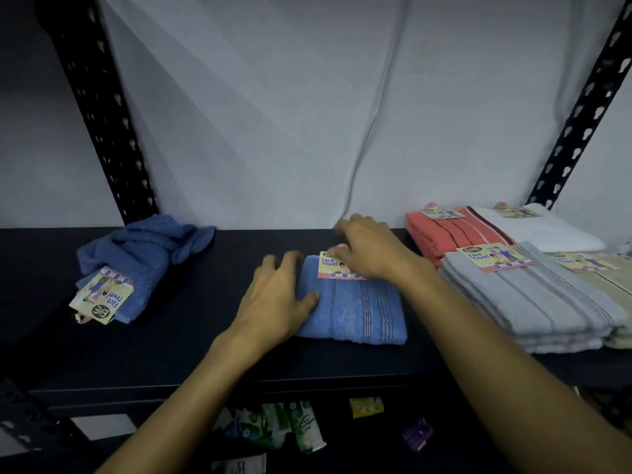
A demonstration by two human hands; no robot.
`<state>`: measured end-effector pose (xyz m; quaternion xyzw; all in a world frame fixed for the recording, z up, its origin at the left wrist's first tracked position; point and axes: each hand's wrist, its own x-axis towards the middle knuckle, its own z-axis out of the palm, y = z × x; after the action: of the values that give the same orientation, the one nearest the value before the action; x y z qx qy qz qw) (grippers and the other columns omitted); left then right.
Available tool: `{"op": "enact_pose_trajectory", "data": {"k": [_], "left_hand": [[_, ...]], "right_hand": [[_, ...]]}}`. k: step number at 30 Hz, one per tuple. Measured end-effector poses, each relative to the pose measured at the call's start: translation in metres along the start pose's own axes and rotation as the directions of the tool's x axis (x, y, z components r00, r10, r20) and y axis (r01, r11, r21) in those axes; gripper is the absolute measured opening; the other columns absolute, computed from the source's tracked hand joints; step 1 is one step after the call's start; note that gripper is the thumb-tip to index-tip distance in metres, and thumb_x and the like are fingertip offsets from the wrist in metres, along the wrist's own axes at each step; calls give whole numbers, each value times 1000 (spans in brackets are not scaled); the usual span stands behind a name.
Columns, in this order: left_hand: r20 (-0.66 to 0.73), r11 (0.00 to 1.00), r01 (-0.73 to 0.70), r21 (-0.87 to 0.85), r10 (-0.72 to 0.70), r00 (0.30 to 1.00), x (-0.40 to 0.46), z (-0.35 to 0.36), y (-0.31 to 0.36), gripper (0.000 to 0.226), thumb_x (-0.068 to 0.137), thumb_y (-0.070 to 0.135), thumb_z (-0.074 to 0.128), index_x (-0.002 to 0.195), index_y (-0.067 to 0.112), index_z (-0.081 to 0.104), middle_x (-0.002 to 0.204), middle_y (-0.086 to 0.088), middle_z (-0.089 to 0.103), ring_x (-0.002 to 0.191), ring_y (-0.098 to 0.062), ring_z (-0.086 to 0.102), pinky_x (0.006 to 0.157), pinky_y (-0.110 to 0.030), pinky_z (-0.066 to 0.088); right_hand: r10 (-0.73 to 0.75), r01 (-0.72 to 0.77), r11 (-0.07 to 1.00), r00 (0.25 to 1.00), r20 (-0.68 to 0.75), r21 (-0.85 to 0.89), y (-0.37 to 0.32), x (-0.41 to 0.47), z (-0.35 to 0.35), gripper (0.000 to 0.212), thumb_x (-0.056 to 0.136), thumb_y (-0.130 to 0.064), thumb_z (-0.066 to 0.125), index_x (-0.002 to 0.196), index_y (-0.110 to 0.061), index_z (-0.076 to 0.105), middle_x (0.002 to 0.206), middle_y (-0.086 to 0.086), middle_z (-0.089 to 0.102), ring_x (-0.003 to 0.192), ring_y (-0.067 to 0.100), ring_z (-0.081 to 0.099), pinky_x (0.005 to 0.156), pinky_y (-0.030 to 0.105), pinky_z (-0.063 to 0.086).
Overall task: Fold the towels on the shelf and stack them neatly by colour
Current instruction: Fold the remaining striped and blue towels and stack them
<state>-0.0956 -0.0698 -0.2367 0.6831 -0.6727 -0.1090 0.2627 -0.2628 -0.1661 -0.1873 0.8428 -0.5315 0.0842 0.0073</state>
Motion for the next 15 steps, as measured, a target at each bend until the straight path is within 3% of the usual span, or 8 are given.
{"op": "enact_pose_trajectory", "data": {"k": [2, 3, 5, 7, 8, 10, 15], "left_hand": [[-49, 995, -76, -63, 73, 996, 7, 0, 5, 44, 95, 26, 62, 137, 24, 49, 131, -2, 47, 122, -21, 47, 98, -30, 42], [-64, 989, -107, -104, 101, 993, 11, 4, 10, 39, 97, 22, 58, 136, 22, 53, 133, -2, 50, 124, -20, 48, 97, -25, 38], [-7, 975, -140, -174, 141, 990, 19, 16, 18, 35, 103, 23, 51, 137, 18, 55, 139, 0, 53, 129, -19, 49, 98, -21, 34], [140, 982, -157, -106, 171, 975, 20, 32, 19, 45, 108, 32, 38, 152, 20, 40, 158, 3, 37, 147, -20, 32, 117, -32, 27], [227, 988, -150, -26, 152, 962, 19, 37, 16, 52, 109, 38, 28, 159, 24, 25, 167, 5, 20, 155, -18, 14, 125, -39, 14], [330, 986, -140, 91, 103, 938, 18, 40, 8, 58, 108, 49, 15, 162, 30, 0, 169, 11, -8, 155, -12, -10, 126, -44, -6], [376, 977, -151, 153, 84, 923, 6, 33, 3, 74, 100, 67, 12, 159, 31, -16, 164, 17, -22, 152, -4, -20, 125, -43, -13]], "right_hand": [[85, -61, 991, 974, -211, 119, -4, -29, 12, 33, 104, -35, 44, 120, -10, 57, 119, 11, 58, 110, 31, 54, 92, 41, 38], [128, -91, 982, 966, -225, 168, -5, -41, 21, 34, 105, -34, 38, 118, -10, 57, 118, 10, 59, 109, 30, 54, 91, 40, 39], [152, -136, 981, 982, -109, 140, -7, -61, 45, 54, 103, -40, 18, 130, -8, 53, 133, 11, 56, 124, 28, 49, 104, 38, 34], [157, -155, 984, 987, -15, 92, -1, -73, 65, 71, 99, -44, 2, 153, -9, 32, 161, 7, 31, 150, 21, 22, 122, 36, 16], [175, -176, 975, 984, 18, 133, 3, -75, 68, 66, 102, -43, 5, 158, -13, 20, 167, 1, 15, 154, 15, 8, 124, 36, 7], [159, -167, 966, 986, 57, 195, 11, -77, 69, 59, 106, -42, 15, 161, -20, 6, 168, -8, 0, 153, 7, -7, 125, 37, -1], [101, -118, 976, 990, 103, 181, 28, -74, 67, 62, 105, -49, 14, 161, -27, -1, 167, -15, -7, 151, 0, -13, 125, 37, -8]]}}
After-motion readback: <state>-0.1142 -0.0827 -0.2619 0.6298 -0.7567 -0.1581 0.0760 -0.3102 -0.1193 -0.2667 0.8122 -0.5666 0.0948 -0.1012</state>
